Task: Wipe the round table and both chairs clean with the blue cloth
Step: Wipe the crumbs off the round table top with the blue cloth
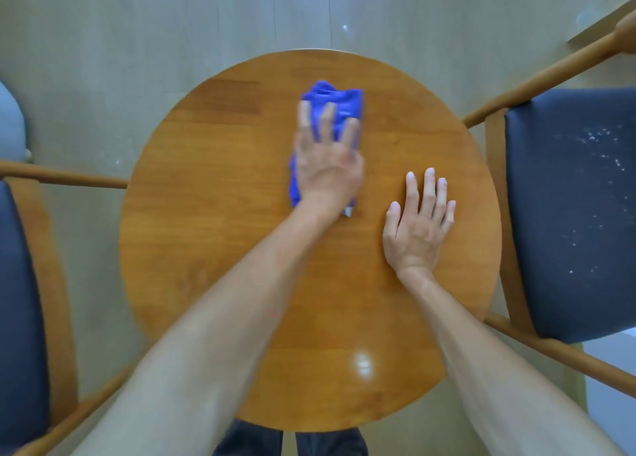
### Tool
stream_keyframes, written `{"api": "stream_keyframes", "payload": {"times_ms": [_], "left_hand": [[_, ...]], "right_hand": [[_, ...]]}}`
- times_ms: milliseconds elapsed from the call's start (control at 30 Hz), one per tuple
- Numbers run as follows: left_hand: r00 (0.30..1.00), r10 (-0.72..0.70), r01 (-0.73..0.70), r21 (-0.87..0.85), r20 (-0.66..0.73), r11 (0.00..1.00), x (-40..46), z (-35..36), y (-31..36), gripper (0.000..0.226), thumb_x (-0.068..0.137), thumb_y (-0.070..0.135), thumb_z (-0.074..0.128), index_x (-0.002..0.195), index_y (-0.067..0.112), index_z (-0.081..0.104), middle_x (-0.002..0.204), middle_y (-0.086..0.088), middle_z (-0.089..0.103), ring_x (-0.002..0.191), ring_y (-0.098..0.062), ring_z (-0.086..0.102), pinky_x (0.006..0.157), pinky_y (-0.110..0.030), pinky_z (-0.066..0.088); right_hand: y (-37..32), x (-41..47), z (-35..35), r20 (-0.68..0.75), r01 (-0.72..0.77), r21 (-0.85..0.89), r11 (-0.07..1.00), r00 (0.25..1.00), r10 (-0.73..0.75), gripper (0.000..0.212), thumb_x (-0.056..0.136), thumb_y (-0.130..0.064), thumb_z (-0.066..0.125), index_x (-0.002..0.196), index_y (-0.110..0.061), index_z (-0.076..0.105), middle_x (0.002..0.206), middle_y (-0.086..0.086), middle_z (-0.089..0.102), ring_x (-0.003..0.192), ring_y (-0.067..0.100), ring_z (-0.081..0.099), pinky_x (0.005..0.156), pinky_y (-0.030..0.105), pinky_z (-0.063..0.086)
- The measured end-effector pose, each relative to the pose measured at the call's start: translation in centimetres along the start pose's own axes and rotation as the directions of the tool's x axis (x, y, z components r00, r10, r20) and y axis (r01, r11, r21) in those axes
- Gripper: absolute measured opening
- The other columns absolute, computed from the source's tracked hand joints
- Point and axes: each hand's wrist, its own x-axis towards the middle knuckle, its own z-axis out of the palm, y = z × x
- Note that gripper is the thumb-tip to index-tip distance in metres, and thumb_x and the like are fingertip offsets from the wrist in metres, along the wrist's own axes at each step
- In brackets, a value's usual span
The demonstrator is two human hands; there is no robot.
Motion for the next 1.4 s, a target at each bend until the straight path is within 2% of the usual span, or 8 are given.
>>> {"api": "stream_keyframes", "payload": {"times_ms": [200,367,667,800,900,1100,1267,1400], "left_hand": [[0.863,0.477,-0.474,-0.059,0.165,0.879,2.1,0.9,0.5,0.048,0.09,0.024,0.034,0.134,0.019,0.052,0.152,-0.011,0.035,0.145,-0.041,0.012,0.11,-0.043,0.028],[0.999,0.039,-0.04,-0.029,-0.032,0.999,2.3,-3.2,-13.8,0.043,0.083,0.023,0.049,0.123,0.011,0.06,0.143,-0.017,0.043,0.139,-0.045,0.024,0.113,-0.046,0.028],[0.923,-0.307,0.312,-0.019,-0.23,0.95,-13.6,-3.6,-15.4,0.028,0.085,0.011,0.056,0.111,0.003,0.063,0.136,-0.023,0.049,0.133,-0.051,0.032,0.112,-0.05,0.03],[0.999,-0.028,0.027,-0.049,-0.025,0.998,-22.5,-1.4,-5.8,0.029,0.081,0.015,0.056,0.109,0.013,0.062,0.131,-0.021,0.057,0.13,-0.052,0.038,0.1,-0.054,0.043],[0.959,0.259,-0.245,-0.122,0.118,0.962,-27.2,-0.1,0.0,0.028,0.078,0.008,0.053,0.099,0.02,0.067,0.127,-0.011,0.063,0.126,-0.044,0.048,0.089,-0.049,0.051],[0.872,0.474,-0.45,-0.18,0.122,0.875,-24.9,-1.4,-4.7,0.028,0.082,0.008,0.052,0.102,0.023,0.062,0.127,-0.009,0.063,0.123,-0.042,0.053,0.09,-0.046,0.052],[0.999,0.006,-0.008,-0.041,-0.032,0.999,-19.9,-3.8,-15.8,0.032,0.082,0.014,0.055,0.112,0.005,0.064,0.137,-0.022,0.05,0.134,-0.05,0.032,0.112,-0.051,0.03],[0.816,-0.561,0.537,-0.176,-0.139,0.825,-16.6,-3.4,-11.1,0.032,0.079,0.005,0.061,0.11,-0.001,0.065,0.135,-0.023,0.051,0.131,-0.052,0.036,0.11,-0.053,0.031]], "right_hand": [[0.2,-0.1,0.0,-0.015,0.006,0.011,1.0,1.0,-0.006,0.051,0.095,-0.03,0.039,0.145,-0.017,0.039,0.156,0.009,0.027,0.145,0.029,0.021,0.116,0.051,0.017],[-0.1,-0.1,-0.1,0.012,0.0,0.032,0.999,1.0,-0.001,0.054,0.094,-0.032,0.035,0.147,-0.019,0.035,0.157,0.008,0.024,0.146,0.028,0.018,0.117,0.051,0.014],[0.0,-0.2,-0.2,0.008,-0.006,0.041,0.999,1.0,0.006,0.054,0.094,-0.031,0.035,0.146,-0.018,0.035,0.157,0.008,0.025,0.145,0.03,0.019,0.116,0.053,0.016],[0.1,-0.1,-0.5,0.018,-0.005,0.046,0.999,1.0,0.004,0.053,0.095,-0.03,0.038,0.146,-0.017,0.036,0.157,0.009,0.025,0.145,0.03,0.019,0.117,0.053,0.015],[0.2,-0.1,-0.5,0.03,-0.005,0.038,0.999,1.0,0.004,0.053,0.094,-0.031,0.038,0.146,-0.017,0.037,0.156,0.009,0.026,0.145,0.029,0.019,0.117,0.052,0.014],[0.1,-0.1,-0.4,0.054,0.0,0.04,0.999,0.999,-0.003,0.053,0.094,-0.031,0.039,0.146,-0.019,0.036,0.157,0.007,0.025,0.146,0.028,0.019,0.117,0.051,0.014],[0.0,-0.3,-0.2,0.053,-0.001,0.05,0.999,0.999,-0.002,0.053,0.095,-0.032,0.037,0.147,-0.02,0.033,0.158,0.007,0.023,0.146,0.028,0.017,0.117,0.051,0.013],[0.1,-0.2,-0.3,0.065,-0.01,0.04,0.999,0.998,0.008,0.054,0.095,-0.032,0.035,0.148,-0.02,0.032,0.158,0.006,0.022,0.146,0.028,0.016,0.117,0.051,0.012]]}}
